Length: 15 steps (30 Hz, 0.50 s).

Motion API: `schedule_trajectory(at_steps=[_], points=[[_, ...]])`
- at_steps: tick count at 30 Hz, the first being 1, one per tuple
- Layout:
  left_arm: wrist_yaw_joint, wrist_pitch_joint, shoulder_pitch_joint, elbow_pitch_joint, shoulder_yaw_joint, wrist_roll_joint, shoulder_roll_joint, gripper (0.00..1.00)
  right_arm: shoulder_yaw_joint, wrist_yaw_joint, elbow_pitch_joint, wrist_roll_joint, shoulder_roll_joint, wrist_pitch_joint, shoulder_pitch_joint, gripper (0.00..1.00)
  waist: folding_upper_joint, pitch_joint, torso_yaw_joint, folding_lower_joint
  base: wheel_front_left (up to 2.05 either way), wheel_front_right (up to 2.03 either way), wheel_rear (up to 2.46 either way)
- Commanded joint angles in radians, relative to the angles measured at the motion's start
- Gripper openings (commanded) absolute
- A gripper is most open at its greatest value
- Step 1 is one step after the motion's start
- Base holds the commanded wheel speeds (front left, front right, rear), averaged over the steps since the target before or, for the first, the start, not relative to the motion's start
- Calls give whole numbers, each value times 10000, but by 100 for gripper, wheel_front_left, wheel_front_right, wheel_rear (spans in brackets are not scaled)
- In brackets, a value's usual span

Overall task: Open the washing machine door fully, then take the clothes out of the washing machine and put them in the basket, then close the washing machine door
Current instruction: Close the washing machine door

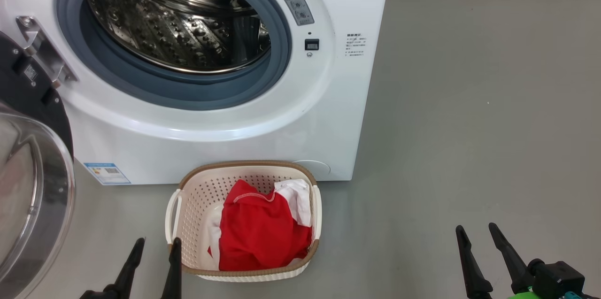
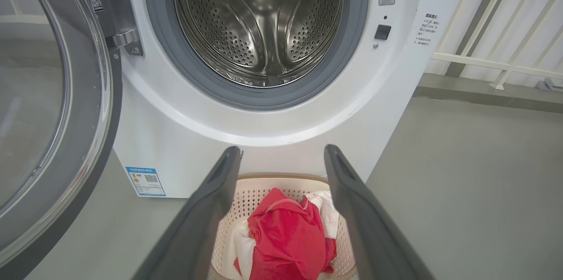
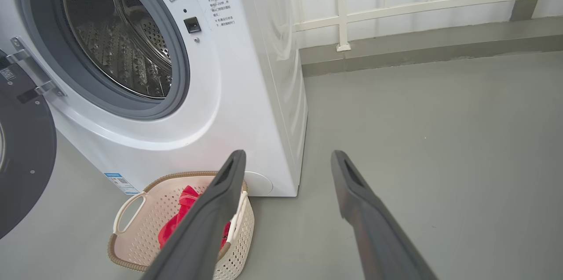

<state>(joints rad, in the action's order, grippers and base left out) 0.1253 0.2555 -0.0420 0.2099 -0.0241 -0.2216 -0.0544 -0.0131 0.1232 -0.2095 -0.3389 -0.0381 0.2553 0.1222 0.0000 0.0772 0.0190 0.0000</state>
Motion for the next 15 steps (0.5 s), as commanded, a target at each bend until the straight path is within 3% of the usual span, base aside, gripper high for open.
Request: schedule_trajectory(at_steps=[1,15], points=[[54,63,218,-230,-271,-81,-128,100,259,75,229,182,-130,65,-256,100,0,-19,-6,0,-30,30,0],[54,63,188,-271,-207,-153,-109,100,263,75,251,208,-129,65,-204,100,0,-34,8,0,-2,2,0]])
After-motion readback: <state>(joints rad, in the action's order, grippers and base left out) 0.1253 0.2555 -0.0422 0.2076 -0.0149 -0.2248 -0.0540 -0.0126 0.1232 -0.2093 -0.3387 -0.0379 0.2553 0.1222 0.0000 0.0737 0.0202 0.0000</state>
